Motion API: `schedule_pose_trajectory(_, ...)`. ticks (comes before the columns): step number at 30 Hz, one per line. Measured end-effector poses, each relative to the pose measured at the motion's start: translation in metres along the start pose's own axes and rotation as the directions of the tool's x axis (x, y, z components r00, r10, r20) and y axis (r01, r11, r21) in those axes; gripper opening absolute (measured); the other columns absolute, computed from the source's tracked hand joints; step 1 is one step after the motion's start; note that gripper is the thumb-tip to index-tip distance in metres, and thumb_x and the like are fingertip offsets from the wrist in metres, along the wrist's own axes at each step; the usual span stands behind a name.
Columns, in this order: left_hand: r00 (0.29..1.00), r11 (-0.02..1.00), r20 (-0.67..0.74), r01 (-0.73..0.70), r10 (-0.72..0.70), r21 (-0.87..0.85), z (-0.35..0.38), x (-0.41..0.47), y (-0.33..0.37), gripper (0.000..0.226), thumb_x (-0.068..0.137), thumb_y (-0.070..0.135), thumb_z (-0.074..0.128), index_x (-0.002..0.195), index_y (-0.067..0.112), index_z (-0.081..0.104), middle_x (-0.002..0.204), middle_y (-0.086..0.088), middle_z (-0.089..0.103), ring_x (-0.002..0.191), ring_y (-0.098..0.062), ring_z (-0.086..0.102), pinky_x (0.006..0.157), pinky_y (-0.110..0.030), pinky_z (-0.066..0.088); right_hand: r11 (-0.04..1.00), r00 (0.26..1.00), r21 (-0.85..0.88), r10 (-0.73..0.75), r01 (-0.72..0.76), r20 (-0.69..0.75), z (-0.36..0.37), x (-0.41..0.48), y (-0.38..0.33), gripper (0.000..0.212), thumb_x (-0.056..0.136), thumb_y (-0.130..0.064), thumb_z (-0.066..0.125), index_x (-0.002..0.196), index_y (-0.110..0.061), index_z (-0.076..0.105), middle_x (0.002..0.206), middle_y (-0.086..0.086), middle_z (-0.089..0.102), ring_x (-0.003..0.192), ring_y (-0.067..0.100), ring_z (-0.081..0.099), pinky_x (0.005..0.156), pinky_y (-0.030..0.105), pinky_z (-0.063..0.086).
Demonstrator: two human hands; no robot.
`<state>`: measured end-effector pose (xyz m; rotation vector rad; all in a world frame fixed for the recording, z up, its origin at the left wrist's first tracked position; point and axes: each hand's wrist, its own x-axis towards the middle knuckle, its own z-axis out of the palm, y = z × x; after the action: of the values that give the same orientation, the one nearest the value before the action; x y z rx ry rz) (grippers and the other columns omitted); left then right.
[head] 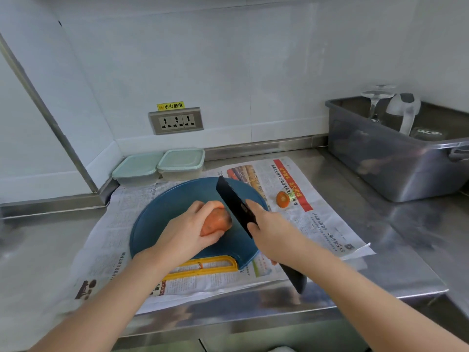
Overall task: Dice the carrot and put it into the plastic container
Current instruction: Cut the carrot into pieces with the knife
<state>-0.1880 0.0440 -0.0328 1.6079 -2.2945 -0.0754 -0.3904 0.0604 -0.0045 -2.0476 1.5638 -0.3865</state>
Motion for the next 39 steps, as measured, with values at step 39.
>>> schedule_pose_trajectory(39,0.999,0.999,-0.013,-0.049,0.049,0.014,0.004,0.004,-0.001,0.047,0.091,0.046,0.055,0.131,0.034,0.033,0.119,0.007,0.049,0.096,-0.014,0.058,0.066,-0.018,0.038,0.997,0.993,-0.075,-0.02,0.029,0.119,-0.011,0.009,-0.033,0.065,0.101,-0.014,0.034,0.152,-0.036,-0.001,0.077,-0.007,0.044,0.06,0.008,0.05,0.046,0.016,0.041)
